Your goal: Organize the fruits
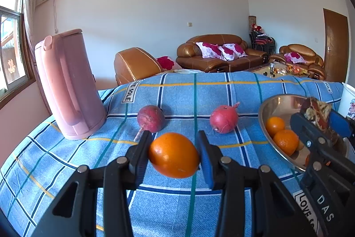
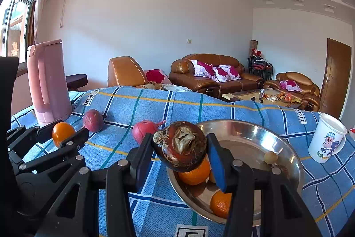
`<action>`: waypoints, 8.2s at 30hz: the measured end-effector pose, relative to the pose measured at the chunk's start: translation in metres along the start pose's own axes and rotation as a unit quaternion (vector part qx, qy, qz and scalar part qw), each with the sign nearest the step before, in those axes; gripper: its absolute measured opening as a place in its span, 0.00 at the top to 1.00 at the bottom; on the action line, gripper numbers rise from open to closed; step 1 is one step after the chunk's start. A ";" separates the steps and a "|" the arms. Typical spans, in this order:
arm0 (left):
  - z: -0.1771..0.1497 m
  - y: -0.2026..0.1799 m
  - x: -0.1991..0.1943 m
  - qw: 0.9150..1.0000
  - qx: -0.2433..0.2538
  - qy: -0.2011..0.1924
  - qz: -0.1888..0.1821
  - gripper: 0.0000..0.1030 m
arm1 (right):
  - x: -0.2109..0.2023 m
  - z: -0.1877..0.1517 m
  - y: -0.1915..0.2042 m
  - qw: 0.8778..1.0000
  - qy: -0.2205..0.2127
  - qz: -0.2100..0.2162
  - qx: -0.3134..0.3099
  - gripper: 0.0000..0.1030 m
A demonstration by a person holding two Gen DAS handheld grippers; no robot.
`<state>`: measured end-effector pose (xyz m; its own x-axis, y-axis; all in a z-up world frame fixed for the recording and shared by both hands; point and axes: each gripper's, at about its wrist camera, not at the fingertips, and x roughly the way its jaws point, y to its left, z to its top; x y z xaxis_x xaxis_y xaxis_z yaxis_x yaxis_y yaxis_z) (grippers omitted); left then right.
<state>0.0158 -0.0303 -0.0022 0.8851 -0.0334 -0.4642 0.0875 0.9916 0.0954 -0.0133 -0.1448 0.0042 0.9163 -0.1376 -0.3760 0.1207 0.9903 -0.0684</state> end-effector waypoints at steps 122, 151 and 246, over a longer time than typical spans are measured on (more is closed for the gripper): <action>0.054 -0.107 0.000 0.991 -0.054 -0.049 -0.110 0.00 | 0.038 0.005 -0.215 0.978 -0.012 0.000 0.208 0.27; 0.026 -0.079 0.016 0.999 -0.002 -0.048 0.006 0.00 | 0.018 -0.003 -0.173 0.987 -0.050 -0.081 0.130 0.19; -0.002 0.129 0.056 0.992 -0.085 0.061 0.074 0.00 | 0.124 0.029 0.065 0.995 0.095 0.018 -0.007 0.48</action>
<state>0.0754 0.0960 -0.0175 0.8202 0.1188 -0.5596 -0.1269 0.9916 0.0246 0.1193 -0.0974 -0.0201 0.8314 -0.1035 -0.5460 0.0821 0.9946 -0.0636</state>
